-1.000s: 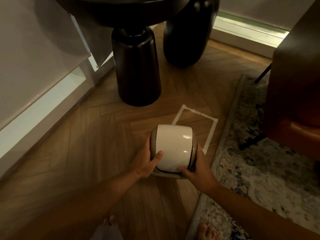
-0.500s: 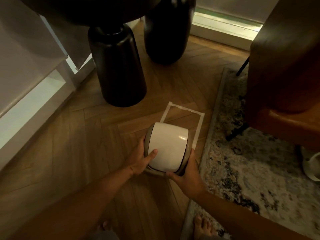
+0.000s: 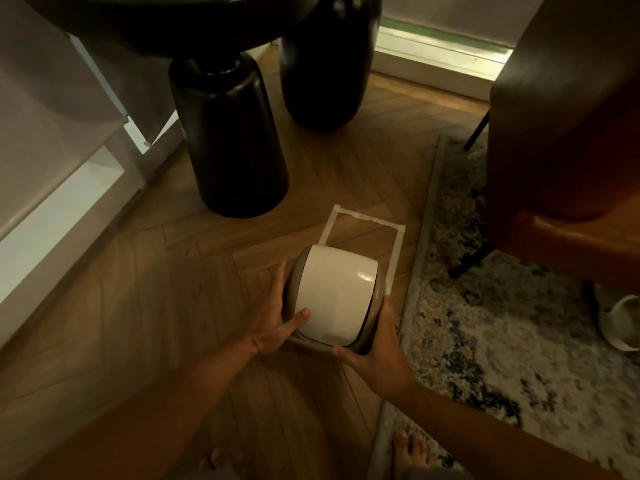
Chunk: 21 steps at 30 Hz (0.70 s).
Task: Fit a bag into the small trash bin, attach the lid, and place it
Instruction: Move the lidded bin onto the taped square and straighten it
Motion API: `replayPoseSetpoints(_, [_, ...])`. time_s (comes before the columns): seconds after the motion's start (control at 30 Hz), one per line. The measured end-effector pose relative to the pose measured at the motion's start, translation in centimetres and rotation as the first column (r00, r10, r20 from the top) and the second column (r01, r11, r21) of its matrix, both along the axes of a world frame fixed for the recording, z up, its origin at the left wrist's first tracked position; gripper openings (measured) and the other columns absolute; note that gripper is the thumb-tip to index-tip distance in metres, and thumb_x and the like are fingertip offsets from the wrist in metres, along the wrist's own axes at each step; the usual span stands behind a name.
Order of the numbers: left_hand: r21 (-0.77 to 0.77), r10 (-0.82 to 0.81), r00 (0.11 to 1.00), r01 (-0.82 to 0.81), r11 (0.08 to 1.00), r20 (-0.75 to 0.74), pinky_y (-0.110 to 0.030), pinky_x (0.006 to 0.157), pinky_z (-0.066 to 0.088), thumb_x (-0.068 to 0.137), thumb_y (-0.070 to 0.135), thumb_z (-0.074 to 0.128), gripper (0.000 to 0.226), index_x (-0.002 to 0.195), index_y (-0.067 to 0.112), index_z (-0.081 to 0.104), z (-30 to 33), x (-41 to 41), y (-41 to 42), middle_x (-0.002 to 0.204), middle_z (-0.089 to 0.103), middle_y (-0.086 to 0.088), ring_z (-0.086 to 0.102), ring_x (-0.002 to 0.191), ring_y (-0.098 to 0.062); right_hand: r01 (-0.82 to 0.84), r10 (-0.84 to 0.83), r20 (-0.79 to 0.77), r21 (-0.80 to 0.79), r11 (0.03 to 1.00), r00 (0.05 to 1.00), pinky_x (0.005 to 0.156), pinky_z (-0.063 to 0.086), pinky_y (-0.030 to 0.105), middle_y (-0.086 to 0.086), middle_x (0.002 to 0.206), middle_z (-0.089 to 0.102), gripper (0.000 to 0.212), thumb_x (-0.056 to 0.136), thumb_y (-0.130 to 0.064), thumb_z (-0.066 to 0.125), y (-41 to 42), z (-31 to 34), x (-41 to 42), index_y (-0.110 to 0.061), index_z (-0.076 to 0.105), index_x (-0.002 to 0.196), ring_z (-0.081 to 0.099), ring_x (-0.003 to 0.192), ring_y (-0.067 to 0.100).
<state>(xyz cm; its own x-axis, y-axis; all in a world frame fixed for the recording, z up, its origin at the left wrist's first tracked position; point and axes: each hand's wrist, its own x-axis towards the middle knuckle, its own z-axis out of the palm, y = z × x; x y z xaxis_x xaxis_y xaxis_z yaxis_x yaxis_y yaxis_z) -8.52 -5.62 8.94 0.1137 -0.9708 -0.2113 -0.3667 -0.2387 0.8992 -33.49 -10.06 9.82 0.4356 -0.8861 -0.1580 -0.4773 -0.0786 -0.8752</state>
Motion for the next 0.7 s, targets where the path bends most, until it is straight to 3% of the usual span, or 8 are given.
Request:
replayPoseSetpoints(0.07, [-0.027, -0.008, 1.0, 0.008, 1.0, 0.028, -0.052, 0.121, 0.034, 0.077, 0.079, 0.064, 0.114, 0.154, 0.055, -0.017, -0.1, -0.2, 0.3, 0.163, 0.01, 0.021, 0.026, 0.153, -0.016, 0.004, -0.004, -0.002, -0.018, 1.0, 1.0, 0.119, 0.045, 0.045, -0.012, 0.163, 0.038, 0.138, 0.068, -0.053, 0.096, 0.0, 0.1, 0.0, -0.023, 0.004, 0.167, 0.039, 0.152, 0.007])
replayPoseSetpoints(0.17, [-0.052, -0.004, 0.999, 0.006, 0.999, 0.034, -0.053, 0.119, 0.037, 0.079, 0.078, 0.064, 0.115, 0.159, 0.046, -0.012, -0.6, -0.4, 0.6, 0.168, 0.016, 0.013, 0.032, 0.151, -0.016, 0.021, -0.022, -0.021, -0.033, 0.999, 1.0, 0.122, 0.041, 0.04, -0.015, 0.164, 0.034, 0.137, 0.072, -0.054, 0.093, 0.3, 0.0, 0.4, -0.024, 0.0, 0.168, 0.036, 0.153, 0.003])
replayPoseSetpoints(0.3, [-0.062, 0.031, 0.999, -0.032, 0.998, -0.026, -0.052, 0.115, 0.043, 0.081, 0.077, 0.064, 0.102, 0.155, 0.058, -0.002, -1.2, -0.8, 0.6, 0.162, 0.031, 0.015, 0.042, 0.145, -0.012, 0.061, -0.062, -0.006, -0.037, 0.997, 0.998, 0.12, 0.04, 0.031, -0.028, 0.16, 0.03, 0.135, 0.074, -0.057, 0.089, 0.8, -0.1, 0.8, -0.03, -0.004, 0.168, 0.032, 0.149, -0.008])
replayPoseSetpoints(0.4, [-0.075, 0.064, 0.997, -0.067, 0.995, -0.047, -0.048, 0.115, 0.044, 0.082, 0.078, 0.061, 0.088, 0.15, 0.066, 0.007, -1.5, -1.0, 0.5, 0.153, 0.036, 0.03, 0.045, 0.141, -0.004, 0.106, -0.106, 0.006, -0.026, 0.994, 0.994, 0.118, 0.046, 0.045, -0.014, 0.162, 0.037, 0.13, 0.076, -0.058, 0.087, 1.0, -0.6, 0.9, -0.026, 0.002, 0.168, 0.042, 0.15, 0.009])
replayPoseSetpoints(0.47, [-0.074, 0.074, 0.997, -0.076, 0.994, -0.037, -0.048, 0.113, 0.045, 0.082, 0.079, 0.06, 0.083, 0.149, 0.067, 0.011, -1.8, -1.1, 0.4, 0.15, 0.04, 0.027, 0.047, 0.138, -0.004, 0.124, -0.123, 0.014, -0.025, 0.992, 0.992, 0.117, 0.046, 0.05, -0.01, 0.163, 0.039, 0.126, 0.08, -0.056, 0.086, 1.0, -1.0, 0.9, -0.026, 0.003, 0.169, 0.042, 0.151, 0.013])
replayPoseSetpoints(0.6, [-0.092, 0.108, 0.994, -0.111, 0.99, -0.035, -0.052, 0.111, 0.047, 0.085, 0.074, 0.061, 0.091, 0.159, 0.046, 0.016, -2.8, -1.4, 0.4, 0.155, 0.044, 0.007, 0.05, 0.139, -0.012, 0.135, -0.134, 0.02, -0.05, 0.99, 0.991, 0.118, 0.047, 0.049, -0.012, 0.164, 0.039, 0.117, 0.089, -0.045, 0.082, 0.9, -1.6, 0.8, -0.03, -0.002, 0.169, 0.042, 0.15, 0.008])
replayPoseSetpoints(0.7, [-0.13, 0.149, 0.989, -0.15, 0.98, -0.017, -0.05, 0.112, 0.046, 0.086, 0.072, 0.06, 0.098, 0.162, 0.029, 0.016, -3.6, -2.2, 0.3, 0.157, 0.043, 0.002, 0.049, 0.14, -0.015, 0.143, -0.143, 0.015, -0.064, 0.988, 0.99, 0.116, 0.049, 0.049, -0.013, 0.162, 0.042, 0.117, 0.09, -0.043, 0.08, 0.7, -2.5, 0.7, -0.029, -0.004, 0.169, 0.045, 0.149, 0.007])
